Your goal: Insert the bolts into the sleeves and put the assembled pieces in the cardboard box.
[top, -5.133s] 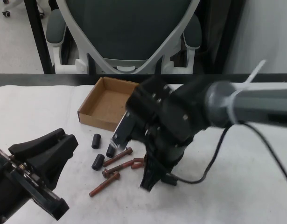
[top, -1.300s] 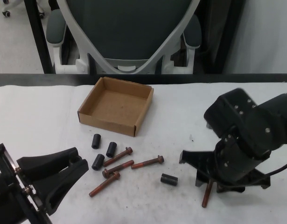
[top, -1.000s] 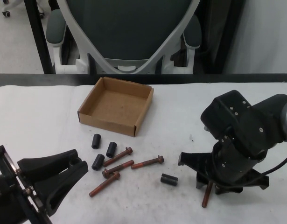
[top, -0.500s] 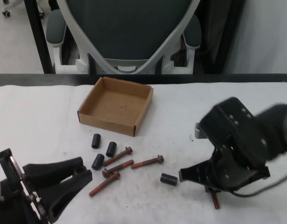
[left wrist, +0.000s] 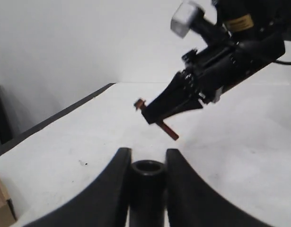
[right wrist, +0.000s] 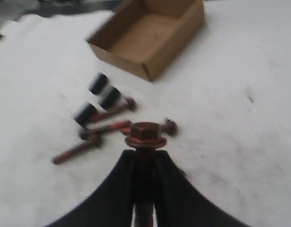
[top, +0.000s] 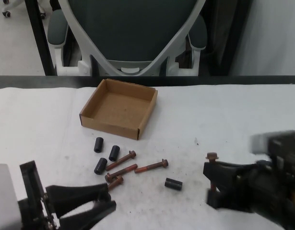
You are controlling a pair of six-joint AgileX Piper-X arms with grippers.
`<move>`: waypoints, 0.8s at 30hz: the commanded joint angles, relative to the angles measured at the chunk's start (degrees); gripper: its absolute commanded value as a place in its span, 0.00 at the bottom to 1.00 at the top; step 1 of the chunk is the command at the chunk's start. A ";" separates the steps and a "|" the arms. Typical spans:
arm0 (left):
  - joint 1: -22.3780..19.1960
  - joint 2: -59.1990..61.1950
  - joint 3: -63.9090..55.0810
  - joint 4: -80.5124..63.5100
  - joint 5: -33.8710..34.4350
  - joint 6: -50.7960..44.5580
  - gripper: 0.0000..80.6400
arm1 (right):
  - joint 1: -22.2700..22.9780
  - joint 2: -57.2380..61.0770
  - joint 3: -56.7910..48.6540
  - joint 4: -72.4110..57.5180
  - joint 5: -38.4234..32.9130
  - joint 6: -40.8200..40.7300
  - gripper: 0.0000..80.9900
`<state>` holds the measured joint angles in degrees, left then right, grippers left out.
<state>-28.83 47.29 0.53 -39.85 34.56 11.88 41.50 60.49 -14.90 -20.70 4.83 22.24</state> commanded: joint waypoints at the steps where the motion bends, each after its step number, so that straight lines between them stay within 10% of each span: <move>1: -0.48 -0.63 -0.53 1.32 -1.17 1.05 0.01 | 2.75 -6.31 3.77 -8.37 -2.20 -3.20 0.00; 24: -5.52 -0.37 -0.53 0.54 -1.58 -5.27 0.01 | 13.83 -1.87 1.80 -24.27 -9.06 -14.18 0.00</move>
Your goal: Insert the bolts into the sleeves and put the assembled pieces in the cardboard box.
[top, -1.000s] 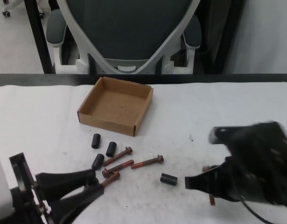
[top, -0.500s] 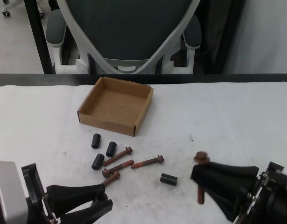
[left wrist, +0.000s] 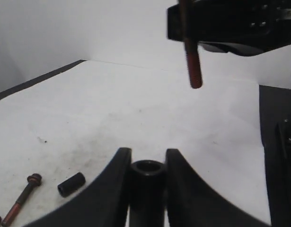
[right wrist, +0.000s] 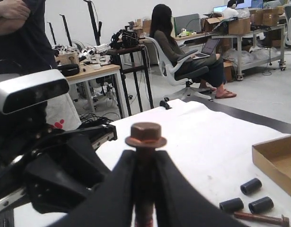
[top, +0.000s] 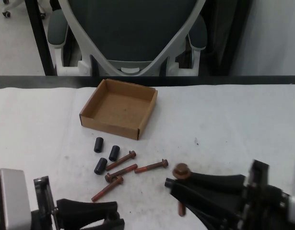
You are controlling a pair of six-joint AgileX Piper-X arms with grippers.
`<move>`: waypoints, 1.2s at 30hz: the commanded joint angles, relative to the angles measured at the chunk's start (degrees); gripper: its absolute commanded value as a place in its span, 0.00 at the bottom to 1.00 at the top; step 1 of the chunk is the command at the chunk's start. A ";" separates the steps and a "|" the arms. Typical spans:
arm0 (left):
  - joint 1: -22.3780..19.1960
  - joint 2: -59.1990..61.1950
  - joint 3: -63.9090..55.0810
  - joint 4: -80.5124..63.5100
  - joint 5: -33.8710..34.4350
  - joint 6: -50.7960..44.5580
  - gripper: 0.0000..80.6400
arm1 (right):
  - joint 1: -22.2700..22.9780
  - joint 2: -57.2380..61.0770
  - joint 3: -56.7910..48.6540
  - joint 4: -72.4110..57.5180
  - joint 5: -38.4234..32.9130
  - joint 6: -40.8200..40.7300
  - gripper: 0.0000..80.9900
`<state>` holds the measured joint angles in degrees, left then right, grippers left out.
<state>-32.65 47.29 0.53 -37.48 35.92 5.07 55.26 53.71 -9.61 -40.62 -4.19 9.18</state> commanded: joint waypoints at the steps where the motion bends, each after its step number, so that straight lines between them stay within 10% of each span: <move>1: -2.61 -0.37 -0.53 -1.85 -4.83 2.73 0.01 | 0.06 6.15 -4.31 -4.21 -0.21 -1.84 0.00; 15: -4.59 6.64 -0.53 -8.68 -12.47 6.09 0.01 | 0.06 19.25 -11.08 -11.18 -6.49 -2.71 0.00; 36: -4.59 13.89 -0.53 -20.28 -5.81 -2.13 0.01 | 0.06 19.22 -11.08 -12.85 -8.68 -2.72 0.00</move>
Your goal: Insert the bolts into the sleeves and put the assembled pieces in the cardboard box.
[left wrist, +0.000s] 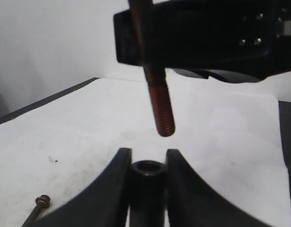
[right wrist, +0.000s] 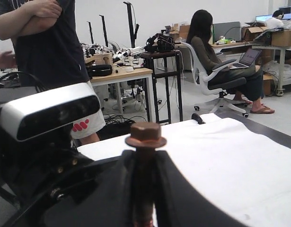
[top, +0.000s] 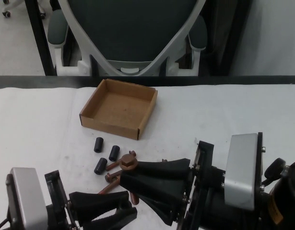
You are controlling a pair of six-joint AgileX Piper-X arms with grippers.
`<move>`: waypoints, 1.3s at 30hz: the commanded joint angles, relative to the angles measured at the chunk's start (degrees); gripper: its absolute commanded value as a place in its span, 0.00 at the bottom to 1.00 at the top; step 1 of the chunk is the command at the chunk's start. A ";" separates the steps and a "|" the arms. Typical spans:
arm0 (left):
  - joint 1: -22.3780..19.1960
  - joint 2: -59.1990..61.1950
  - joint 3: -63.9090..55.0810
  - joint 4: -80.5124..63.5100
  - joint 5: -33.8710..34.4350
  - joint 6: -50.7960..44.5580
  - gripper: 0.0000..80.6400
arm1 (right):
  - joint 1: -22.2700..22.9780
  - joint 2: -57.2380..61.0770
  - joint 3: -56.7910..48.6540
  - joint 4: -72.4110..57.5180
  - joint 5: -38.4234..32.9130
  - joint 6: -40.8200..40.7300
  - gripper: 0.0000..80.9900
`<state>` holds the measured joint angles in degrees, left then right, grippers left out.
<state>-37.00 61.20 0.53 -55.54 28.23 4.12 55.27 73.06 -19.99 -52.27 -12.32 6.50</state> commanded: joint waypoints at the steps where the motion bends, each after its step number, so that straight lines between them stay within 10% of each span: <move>1: -0.24 -0.02 -0.53 -2.22 1.88 -1.32 0.01 | 0.05 -0.13 -0.71 -1.21 -0.71 0.33 0.00; 31: -0.30 -0.02 -0.53 -6.39 9.66 -8.91 0.01 | 0.58 -0.13 -0.71 -1.21 -1.24 2.10 0.00; 39: -5.69 -0.02 -0.53 -8.35 6.74 -10.66 0.01 | 0.58 -0.13 -0.71 -1.21 -1.24 2.10 0.00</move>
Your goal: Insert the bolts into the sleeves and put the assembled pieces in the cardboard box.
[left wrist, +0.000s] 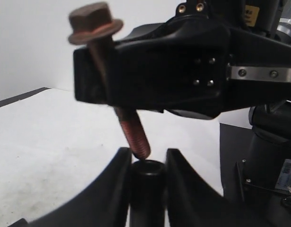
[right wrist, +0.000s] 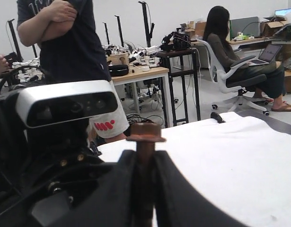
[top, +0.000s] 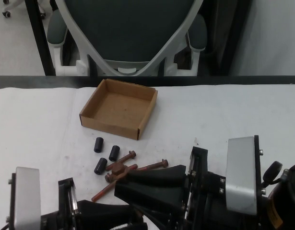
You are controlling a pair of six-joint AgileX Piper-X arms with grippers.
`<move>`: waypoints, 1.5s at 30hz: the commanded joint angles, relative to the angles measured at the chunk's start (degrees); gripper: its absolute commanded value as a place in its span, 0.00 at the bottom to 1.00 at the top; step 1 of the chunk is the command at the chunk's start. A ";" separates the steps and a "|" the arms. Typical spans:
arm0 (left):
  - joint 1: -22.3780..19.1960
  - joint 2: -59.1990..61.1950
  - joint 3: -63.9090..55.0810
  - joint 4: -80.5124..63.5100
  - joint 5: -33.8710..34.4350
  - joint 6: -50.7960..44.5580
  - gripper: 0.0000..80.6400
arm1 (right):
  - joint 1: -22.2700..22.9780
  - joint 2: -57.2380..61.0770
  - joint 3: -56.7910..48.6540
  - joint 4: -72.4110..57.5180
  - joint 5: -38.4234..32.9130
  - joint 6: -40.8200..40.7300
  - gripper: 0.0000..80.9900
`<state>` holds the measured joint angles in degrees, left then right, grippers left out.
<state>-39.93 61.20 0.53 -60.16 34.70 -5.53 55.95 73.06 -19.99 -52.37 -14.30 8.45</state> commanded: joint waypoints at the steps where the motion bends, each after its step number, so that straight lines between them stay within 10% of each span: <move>1: -3.48 -0.02 -0.53 -4.37 -0.40 -1.13 0.01 | -0.10 -0.13 -0.71 -1.11 0.74 0.14 0.00; 45: -7.48 7.59 -4.33 -5.11 -3.74 1.59 0.01 | -0.10 -0.29 -0.71 -3.65 0.71 0.14 0.00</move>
<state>-47.05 68.74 -3.29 -62.42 30.63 -3.47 56.03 73.06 -20.07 -55.29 -13.99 9.06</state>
